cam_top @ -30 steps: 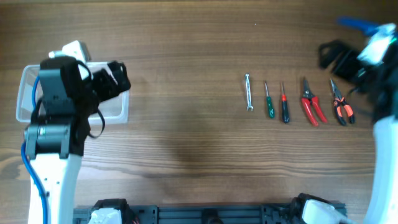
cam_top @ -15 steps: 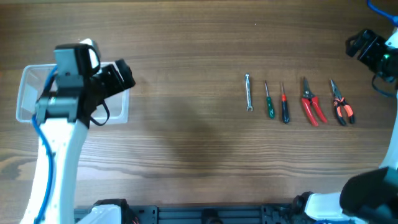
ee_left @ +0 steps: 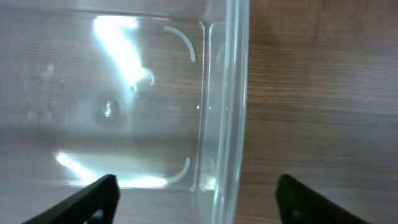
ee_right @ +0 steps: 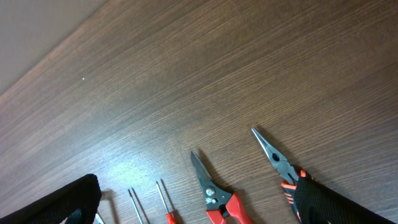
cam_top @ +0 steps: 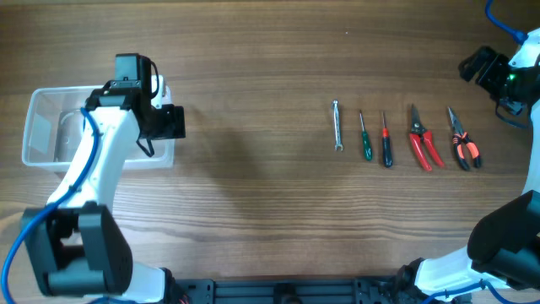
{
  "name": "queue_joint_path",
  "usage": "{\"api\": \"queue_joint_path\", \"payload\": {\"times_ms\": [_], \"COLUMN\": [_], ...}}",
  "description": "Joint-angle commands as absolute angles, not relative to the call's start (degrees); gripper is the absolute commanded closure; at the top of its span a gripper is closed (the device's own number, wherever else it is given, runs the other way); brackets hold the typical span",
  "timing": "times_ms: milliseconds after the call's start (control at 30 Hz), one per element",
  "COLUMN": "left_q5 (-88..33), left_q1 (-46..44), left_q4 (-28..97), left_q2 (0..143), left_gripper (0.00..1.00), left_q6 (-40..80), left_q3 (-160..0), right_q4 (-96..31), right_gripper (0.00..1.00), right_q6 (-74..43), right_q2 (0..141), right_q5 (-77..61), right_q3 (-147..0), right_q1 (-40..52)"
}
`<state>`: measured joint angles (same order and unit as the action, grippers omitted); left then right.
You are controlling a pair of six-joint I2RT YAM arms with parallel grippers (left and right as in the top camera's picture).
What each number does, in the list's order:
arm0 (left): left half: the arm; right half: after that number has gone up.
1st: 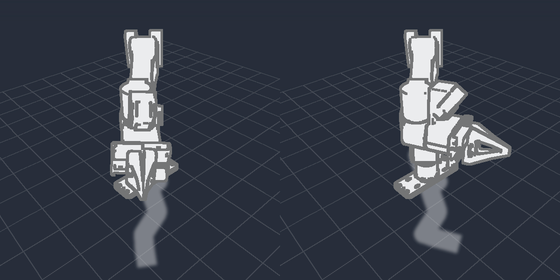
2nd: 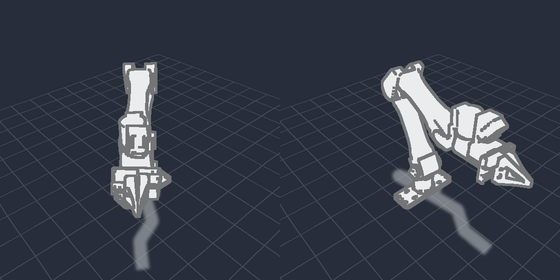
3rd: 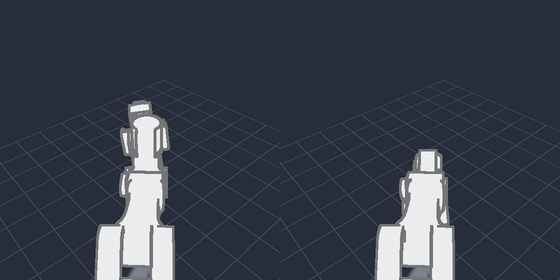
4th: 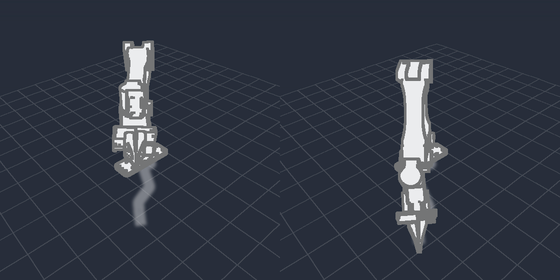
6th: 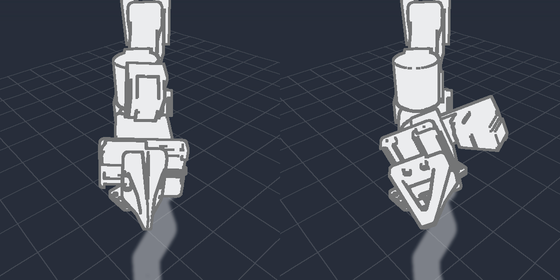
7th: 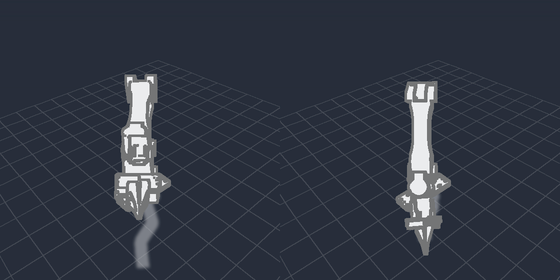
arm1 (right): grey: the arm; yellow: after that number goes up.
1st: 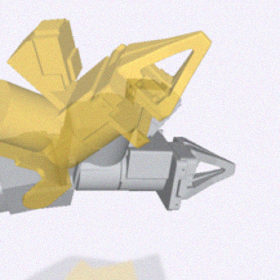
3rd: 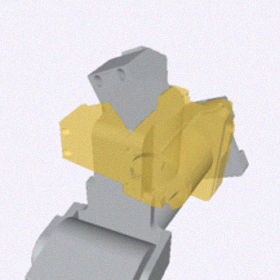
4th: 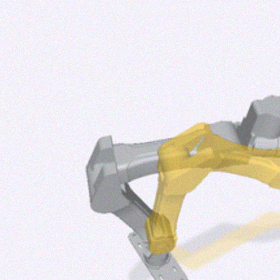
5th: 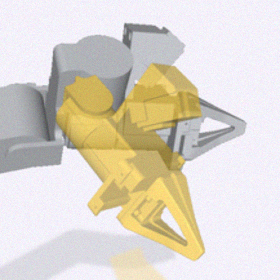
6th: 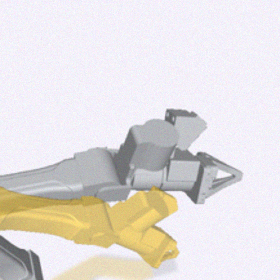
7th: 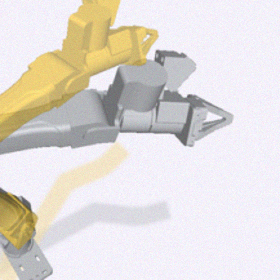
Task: Pack container
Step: 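Reach the left gripper to the right wall of the clear container, then grip the container wall and drag it rightward toward the tools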
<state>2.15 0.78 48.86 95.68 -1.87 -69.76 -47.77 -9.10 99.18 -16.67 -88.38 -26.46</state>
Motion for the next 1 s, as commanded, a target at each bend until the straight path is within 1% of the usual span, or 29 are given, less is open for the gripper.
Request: {"api": "queue_joint_path", "payload": {"times_ms": [0, 100, 200, 267, 300, 333, 433, 467, 500, 567, 667, 967], "left_q5": [3.05, 2.31, -0.60, -1.45, -1.45, -1.45, -1.50, -1.69, -1.96, -1.91, -2.07, -2.09], "left_q1": [0.36, 0.36, 0.36, 0.36, 0.36, 0.36, 0.34, 0.36, 0.34, 0.19, -0.99, -9.91], "left_q4": [46.24, 44.75, 44.53, 44.31, 44.31, 44.34, 44.36, 44.47, 44.62, 44.62, 44.60, 44.53], "left_q2": [98.45, 99.68, 100.51, 100.86, 100.86, 100.88, 100.88, 100.88, 100.88, 100.86, 100.86, 100.86], "left_gripper": [0.28, 0.30, 0.44, 0.61, 0.65, 0.66, 0.67, 0.71, 0.71, 0.77, 0.95, 0.96], "left_q6": [-8.88, -8.91, -10.59, -10.52, -10.52, -10.52, -9.85, -9.26, -7.88, -4.05, -2.09, -2.00], "left_q3": [-70.30, -70.30, -70.30, -70.30, -70.30, -70.30, -70.30, -70.30, -70.30, -70.30, -70.30, -70.30], "right_q4": [-47.99, -49.04, -49.67, -50.06, -50.19, -50.24, -50.22, -50.22, -50.22, -50.24, -50.19, -50.17], "right_gripper": [0.00, 0.01, 0.01, 0.06, 0.09, 0.11, 0.13, 0.13, 0.13, 0.14, 0.15, 0.15], "right_q6": [-9.15, -9.15, -8.95, -8.99, -8.99, -8.97, -8.99, -8.99, -8.97, -9.02, -9.15, -9.08], "right_q2": [99.66, 99.66, 99.66, 99.66, 99.66, 99.66, 99.66, 99.66, 99.66, 99.66, 99.66, 99.66], "right_q5": [-16.32, -16.29, -16.25, -16.27, -16.27, -16.29, -16.27, -16.27, -16.27, -16.29, -16.29, -16.29], "right_q3": [-89.52, -89.52, -89.52, -89.52, -89.52, -89.52, -89.52, -89.52, -89.52, -89.52, -89.52, -89.52], "right_q1": [-26.55, -26.55, -26.55, -26.50, -26.50, -26.50, -26.50, -26.50, -26.50, -26.48, -26.48, -26.48]}}
